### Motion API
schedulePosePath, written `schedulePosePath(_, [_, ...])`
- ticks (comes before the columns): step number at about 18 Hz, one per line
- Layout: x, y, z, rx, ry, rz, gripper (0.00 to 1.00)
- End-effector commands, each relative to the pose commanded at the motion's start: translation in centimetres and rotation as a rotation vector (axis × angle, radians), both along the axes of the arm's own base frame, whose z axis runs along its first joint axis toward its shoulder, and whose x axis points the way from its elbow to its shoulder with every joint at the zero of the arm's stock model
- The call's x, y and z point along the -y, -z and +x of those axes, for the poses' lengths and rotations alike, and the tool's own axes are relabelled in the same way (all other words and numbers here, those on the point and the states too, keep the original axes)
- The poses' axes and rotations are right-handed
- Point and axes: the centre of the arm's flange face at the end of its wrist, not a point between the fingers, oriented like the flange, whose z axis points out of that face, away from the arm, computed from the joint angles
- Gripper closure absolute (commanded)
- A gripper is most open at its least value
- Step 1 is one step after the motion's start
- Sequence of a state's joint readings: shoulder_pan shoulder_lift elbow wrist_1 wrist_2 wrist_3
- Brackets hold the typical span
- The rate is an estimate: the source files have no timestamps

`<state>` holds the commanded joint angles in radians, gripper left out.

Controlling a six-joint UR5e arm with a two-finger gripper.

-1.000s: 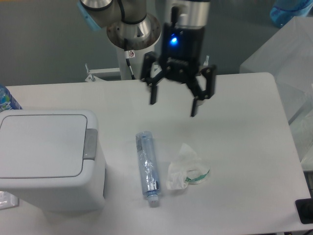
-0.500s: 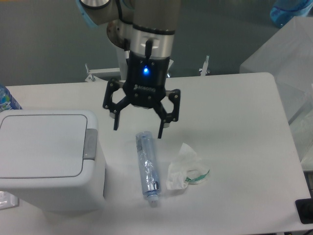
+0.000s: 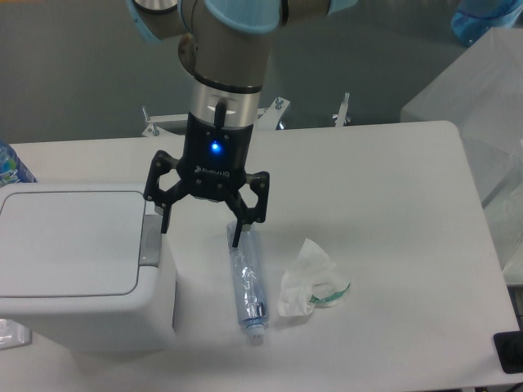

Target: Open the trash can

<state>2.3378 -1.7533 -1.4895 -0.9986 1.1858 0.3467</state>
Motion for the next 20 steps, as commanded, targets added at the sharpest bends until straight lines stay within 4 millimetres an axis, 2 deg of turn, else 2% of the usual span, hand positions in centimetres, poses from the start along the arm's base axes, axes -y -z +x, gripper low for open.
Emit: schedulePosePath(20, [-0.8, 1.9, 0.7, 0.008, 0.019, -0.011, 0.00])
